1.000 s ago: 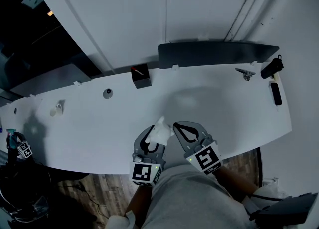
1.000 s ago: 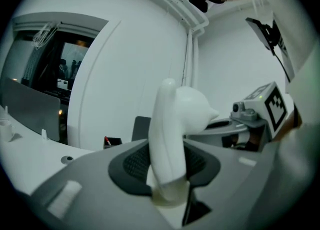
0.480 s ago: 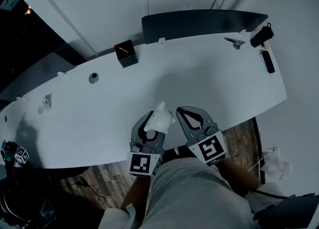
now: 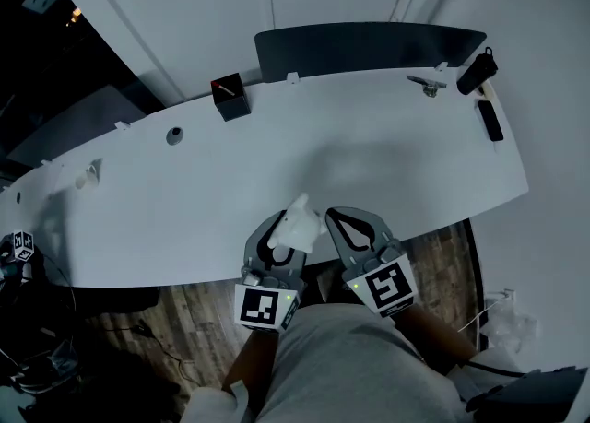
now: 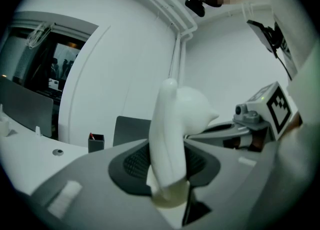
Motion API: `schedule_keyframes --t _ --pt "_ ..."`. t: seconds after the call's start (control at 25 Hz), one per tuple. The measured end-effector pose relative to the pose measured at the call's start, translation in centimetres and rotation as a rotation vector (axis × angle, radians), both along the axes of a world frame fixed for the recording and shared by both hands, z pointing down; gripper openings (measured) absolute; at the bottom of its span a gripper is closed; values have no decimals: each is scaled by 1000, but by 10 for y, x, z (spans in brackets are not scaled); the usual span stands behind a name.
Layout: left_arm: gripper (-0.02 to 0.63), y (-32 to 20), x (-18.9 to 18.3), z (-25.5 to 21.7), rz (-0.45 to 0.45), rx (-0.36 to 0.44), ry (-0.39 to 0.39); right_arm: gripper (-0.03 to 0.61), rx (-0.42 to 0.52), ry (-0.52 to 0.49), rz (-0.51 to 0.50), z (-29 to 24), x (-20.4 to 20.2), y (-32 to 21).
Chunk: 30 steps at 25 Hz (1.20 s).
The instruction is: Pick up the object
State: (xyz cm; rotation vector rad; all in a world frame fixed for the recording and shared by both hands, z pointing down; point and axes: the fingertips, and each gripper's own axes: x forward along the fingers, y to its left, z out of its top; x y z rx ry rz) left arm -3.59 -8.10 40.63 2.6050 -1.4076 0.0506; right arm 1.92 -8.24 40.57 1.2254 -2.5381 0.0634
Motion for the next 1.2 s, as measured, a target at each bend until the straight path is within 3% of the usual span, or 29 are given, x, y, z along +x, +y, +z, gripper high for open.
schedule_keyframes --t 0.24,0.44,0.72,0.84,0.96,1.08,1.2 --pt "143 59 38 -4 -32 2 13 2 15 -83 2 2 41 51" --pt "143 104 59 -5 -56 -12 -38 2 48 -101 -35 -2 60 90" --pt "143 134 59 -21 -67 5 -50 2 17 -180 3 -10 68 119" --pt "143 138 54 -25 -54 16 -40 1 23 -173 -1 -15 60 123" --pt "143 137 45 -30 -48 14 -22 0 16 -233 9 -23 53 125" --pt "143 138 37 -33 -36 23 -1 0 46 -177 -2 -24 45 125" --pt "143 139 28 -32 -26 25 2 0 29 -183 13 -23 35 127"
